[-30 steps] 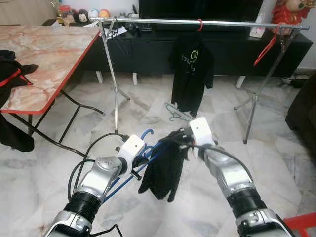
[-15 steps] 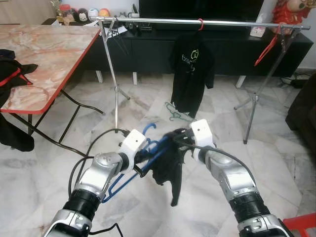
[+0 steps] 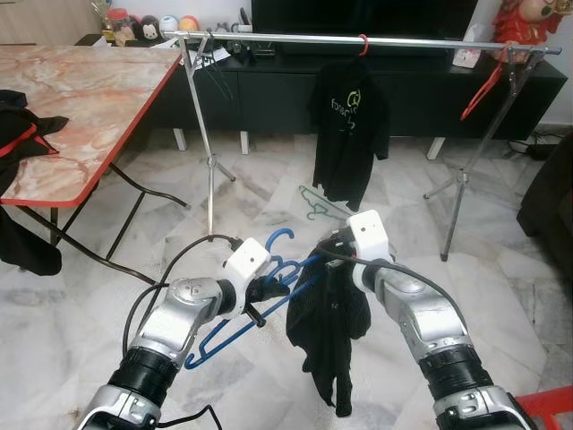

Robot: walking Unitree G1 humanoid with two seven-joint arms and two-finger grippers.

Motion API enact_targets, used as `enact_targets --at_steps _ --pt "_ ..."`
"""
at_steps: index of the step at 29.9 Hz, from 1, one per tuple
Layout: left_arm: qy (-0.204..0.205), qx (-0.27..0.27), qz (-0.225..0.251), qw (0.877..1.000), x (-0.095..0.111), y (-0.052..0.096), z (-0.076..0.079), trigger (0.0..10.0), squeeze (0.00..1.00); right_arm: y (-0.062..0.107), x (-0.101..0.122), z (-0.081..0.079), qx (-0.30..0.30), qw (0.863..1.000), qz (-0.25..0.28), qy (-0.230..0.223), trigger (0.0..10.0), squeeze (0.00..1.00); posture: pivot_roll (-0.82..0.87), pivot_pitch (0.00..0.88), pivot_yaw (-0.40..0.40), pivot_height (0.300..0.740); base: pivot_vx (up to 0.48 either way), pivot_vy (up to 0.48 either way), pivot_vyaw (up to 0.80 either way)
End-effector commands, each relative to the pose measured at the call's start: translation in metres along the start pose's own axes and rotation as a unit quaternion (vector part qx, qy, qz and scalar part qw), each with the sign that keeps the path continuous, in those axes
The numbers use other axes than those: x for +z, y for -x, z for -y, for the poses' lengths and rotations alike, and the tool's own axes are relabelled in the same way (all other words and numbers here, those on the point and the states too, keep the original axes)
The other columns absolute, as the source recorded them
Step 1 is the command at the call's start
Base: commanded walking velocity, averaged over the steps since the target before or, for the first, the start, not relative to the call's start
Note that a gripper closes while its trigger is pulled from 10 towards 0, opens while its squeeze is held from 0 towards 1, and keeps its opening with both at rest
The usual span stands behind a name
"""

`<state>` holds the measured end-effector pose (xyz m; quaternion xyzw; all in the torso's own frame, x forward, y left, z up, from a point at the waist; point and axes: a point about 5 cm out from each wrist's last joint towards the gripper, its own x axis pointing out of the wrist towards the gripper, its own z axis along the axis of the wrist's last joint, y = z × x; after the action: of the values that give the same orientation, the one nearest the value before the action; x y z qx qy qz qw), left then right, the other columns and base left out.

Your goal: Hang hanger

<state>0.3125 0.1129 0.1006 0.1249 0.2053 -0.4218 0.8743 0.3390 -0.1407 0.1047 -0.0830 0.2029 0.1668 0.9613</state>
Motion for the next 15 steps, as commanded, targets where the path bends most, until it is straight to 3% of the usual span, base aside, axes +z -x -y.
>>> enact_targets --at_steps 1,7,15 --pt "-0.004 -0.002 -0.013 1.0 -0.005 0.002 0.001 10.0 0.0 0.0 0.009 0.006 -0.014 1.0 0.015 0.013 10.0 0.0 -0.02 0.044 -0.042 0.74 0.0 0.0 0.0" --pt "-0.014 -0.012 -0.024 1.0 -0.012 0.007 0.0 10.0 0.0 0.0 0.012 0.015 -0.028 0.999 0.012 0.042 10.0 0.0 -0.02 0.043 -0.041 0.74 0.0 0.0 0.0" --pt "-0.007 0.025 -0.005 1.0 -0.004 -0.001 -0.002 10.0 0.0 -0.002 0.018 0.003 -0.003 0.999 0.02 0.039 10.0 0.0 -0.02 0.038 -0.046 0.74 0.0 0.0 0.0"
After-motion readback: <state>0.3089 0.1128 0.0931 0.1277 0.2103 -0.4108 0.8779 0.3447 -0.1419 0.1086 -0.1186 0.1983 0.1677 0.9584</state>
